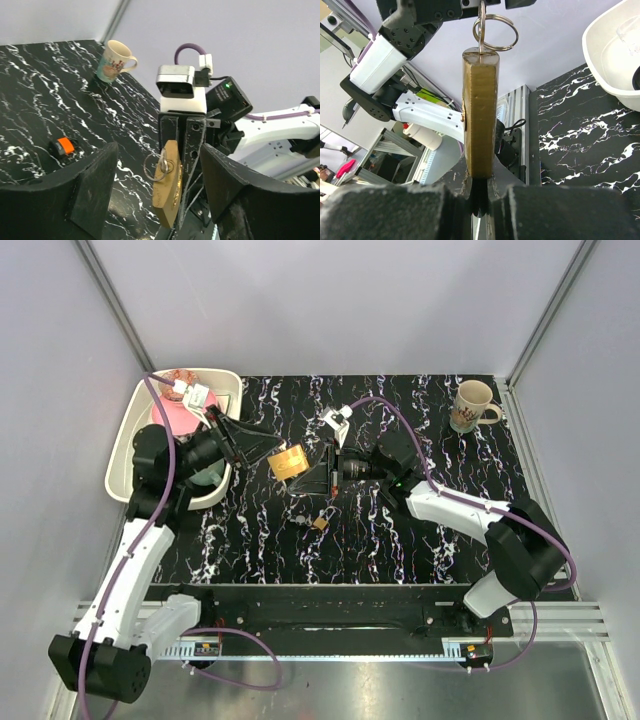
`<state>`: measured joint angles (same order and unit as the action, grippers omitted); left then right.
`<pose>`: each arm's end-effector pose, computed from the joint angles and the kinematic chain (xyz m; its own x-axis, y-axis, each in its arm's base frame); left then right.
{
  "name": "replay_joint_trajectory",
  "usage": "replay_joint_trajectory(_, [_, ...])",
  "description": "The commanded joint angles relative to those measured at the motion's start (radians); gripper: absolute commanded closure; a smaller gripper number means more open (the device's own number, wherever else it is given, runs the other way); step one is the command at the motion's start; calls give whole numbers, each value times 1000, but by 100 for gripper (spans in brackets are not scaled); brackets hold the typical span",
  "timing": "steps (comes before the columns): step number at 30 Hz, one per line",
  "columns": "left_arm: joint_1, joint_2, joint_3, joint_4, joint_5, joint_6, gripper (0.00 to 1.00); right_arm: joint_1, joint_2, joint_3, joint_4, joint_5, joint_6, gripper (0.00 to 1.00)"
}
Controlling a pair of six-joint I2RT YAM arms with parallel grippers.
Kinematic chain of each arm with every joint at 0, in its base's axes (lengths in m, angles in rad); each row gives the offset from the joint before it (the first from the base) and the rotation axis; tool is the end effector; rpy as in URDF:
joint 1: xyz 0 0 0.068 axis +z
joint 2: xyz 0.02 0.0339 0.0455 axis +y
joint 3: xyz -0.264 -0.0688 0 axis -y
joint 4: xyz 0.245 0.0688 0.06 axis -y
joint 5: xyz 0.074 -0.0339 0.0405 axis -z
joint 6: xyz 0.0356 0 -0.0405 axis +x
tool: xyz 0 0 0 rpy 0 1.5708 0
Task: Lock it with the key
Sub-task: Lock the lock.
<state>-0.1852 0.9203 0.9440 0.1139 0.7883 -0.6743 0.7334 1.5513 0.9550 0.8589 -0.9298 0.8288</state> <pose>0.1937 -0.0620 0.4030 -0.4068 -0.3716 -0.8345 0.7249 0.4245 -0.5425 0.2359 0.2510 0.3142 -0.5886 0.0630 -0.8060 -0.8012 -0.1780 0.5713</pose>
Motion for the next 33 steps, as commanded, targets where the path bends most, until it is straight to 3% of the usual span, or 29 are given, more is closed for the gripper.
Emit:
replay_joint_trajectory(1, [6,-15,-1,136,121,-70,32,4,-59,28,81,8,-22,100])
replay_joint_trajectory(4, [6,9,7,113,147,-64,40,6,-53,30,86,6,-22,100])
replay_joint_trajectory(5, [6,17,6,121,155,-70,47,6,-51,31,86,6,-19,100])
replay_joint_trajectory(25, [6,71,-21,124,189,-67,55,6,-51,28,101,9,-14,100])
replay_joint_trajectory(28, [6,77,-19,125,192,-67,69,6,-51,28,101,9,-13,100])
replay_joint_trajectory(32, [6,77,-16,132,196,-67,98,6,-48,28,97,9,-17,100])
replay_joint_trajectory(33, [6,78,-16,135,196,-68,100,6,-48,28,97,9,-17,100])
